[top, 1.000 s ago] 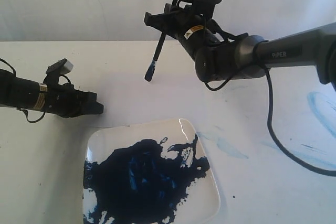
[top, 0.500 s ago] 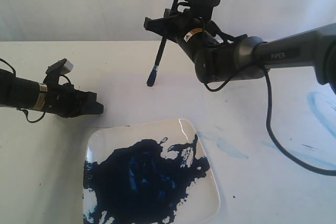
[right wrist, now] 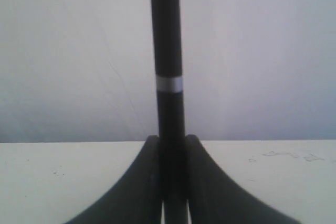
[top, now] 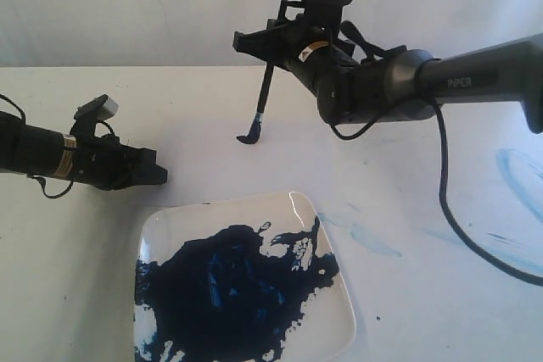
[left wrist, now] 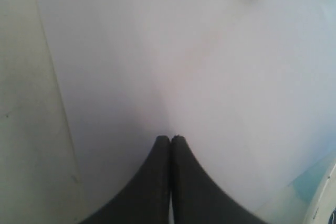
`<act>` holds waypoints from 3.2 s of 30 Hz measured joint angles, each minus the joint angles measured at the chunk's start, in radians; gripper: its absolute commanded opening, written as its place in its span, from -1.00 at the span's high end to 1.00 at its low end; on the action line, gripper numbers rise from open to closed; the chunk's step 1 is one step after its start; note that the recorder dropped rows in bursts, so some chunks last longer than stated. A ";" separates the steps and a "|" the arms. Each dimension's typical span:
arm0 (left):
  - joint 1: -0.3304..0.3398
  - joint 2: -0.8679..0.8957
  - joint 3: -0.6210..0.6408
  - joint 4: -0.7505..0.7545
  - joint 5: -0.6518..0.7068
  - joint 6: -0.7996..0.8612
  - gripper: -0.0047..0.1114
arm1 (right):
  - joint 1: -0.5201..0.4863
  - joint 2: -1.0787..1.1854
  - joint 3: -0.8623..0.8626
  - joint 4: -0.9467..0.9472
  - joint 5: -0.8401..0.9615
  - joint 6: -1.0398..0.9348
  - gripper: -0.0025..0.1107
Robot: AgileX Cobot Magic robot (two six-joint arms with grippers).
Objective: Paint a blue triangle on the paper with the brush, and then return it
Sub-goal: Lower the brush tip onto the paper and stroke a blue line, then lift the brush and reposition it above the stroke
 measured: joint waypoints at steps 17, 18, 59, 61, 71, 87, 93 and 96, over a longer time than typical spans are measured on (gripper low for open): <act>0.000 0.000 0.000 0.000 0.000 0.000 0.92 | 0.000 -0.049 0.000 0.237 0.109 -0.246 0.96; 0.000 0.000 0.000 0.000 0.000 0.000 0.92 | 0.000 -0.049 0.000 0.243 0.109 -0.252 0.96; 0.000 0.000 0.000 0.000 0.000 0.000 0.92 | 0.000 -0.168 0.000 0.255 0.221 -0.411 0.96; 0.000 0.000 0.000 0.000 0.000 0.000 0.92 | 0.000 -0.168 0.000 0.218 0.202 -0.377 0.96; 0.000 0.000 0.000 0.000 0.000 0.000 0.92 | 0.000 -0.054 -0.011 -0.451 -0.092 0.206 0.96; 0.000 0.006 0.000 -0.009 -0.006 0.000 0.92 | 0.000 0.020 -0.039 -0.511 -0.117 0.244 0.96; 0.002 0.006 0.000 -0.011 -0.008 0.000 0.92 | 0.000 0.020 -0.039 -0.511 -0.117 0.230 0.96; 0.013 0.008 0.000 -0.011 -0.015 0.000 0.92 | 0.000 0.020 -0.039 -0.511 -0.117 0.228 0.96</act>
